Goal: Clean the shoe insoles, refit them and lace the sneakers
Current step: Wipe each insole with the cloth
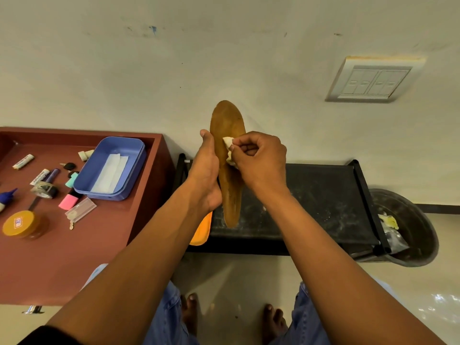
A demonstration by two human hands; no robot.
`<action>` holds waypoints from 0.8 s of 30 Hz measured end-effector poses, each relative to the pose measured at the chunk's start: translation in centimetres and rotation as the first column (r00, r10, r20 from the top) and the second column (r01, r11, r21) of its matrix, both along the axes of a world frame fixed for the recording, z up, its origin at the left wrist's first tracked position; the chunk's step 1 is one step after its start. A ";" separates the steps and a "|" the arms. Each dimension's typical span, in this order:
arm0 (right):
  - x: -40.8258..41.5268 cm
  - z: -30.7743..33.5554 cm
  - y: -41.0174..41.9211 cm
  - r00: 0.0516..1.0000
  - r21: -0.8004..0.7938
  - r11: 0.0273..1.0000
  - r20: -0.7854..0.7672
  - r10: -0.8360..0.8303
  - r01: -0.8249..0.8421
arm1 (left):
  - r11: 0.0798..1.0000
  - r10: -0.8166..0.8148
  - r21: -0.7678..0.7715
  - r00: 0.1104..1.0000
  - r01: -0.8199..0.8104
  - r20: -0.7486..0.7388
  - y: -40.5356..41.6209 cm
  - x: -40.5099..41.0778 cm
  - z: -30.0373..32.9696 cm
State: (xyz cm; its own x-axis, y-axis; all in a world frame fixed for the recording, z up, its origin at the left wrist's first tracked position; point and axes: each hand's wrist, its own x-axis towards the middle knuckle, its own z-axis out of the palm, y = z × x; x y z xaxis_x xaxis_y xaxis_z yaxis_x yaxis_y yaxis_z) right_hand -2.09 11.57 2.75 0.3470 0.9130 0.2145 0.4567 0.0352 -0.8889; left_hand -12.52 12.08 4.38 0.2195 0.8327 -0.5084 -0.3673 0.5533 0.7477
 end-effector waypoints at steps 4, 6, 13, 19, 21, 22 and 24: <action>-0.1 0.5 0.0 0.974 -0.115 0.977 -0.157 0.161 -0.180 | 0.999 0.037 -0.010 0.999 -0.037 0.024 0.1 -0.4 0.3; -0.1 0.8 -0.2 0.949 -0.147 0.946 -0.168 0.265 -0.290 | 0.999 0.048 -0.026 0.997 -0.047 0.063 0.4 -0.9 0.5; -1.3 0.7 -1.3 0.958 -0.097 0.953 -0.047 0.284 -0.287 | 0.997 0.071 -0.029 0.996 -0.070 0.055 0.6 -1.4 1.2; -1.1 0.4 -0.4 0.995 0.018 1.000 -0.099 -0.004 0.006 | 0.999 0.036 -0.008 0.999 -0.035 0.035 -0.4 0.1 0.4; -0.6 0.6 -0.1 0.994 0.018 1.000 -0.104 -0.019 0.021 | 1.000 0.019 -0.011 0.999 -0.019 0.042 -0.6 0.5 0.2; -0.4 0.6 -0.1 0.995 0.005 1.000 -0.100 0.005 -0.004 | 1.000 0.016 -0.010 0.999 -0.016 0.047 -0.6 0.5 0.2; -0.3 0.6 -0.2 0.992 -0.040 0.995 -0.092 0.089 -0.093 | 0.999 0.033 -0.005 0.998 -0.033 0.054 -0.2 0.1 0.1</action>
State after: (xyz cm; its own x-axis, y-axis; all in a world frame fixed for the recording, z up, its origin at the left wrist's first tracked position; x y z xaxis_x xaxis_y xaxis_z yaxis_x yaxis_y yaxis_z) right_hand -2.37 11.41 3.37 0.2784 0.9494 0.1453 0.3712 0.0332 -0.9280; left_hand -12.37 11.83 4.51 0.2192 0.8381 -0.4996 -0.4252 0.5429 0.7242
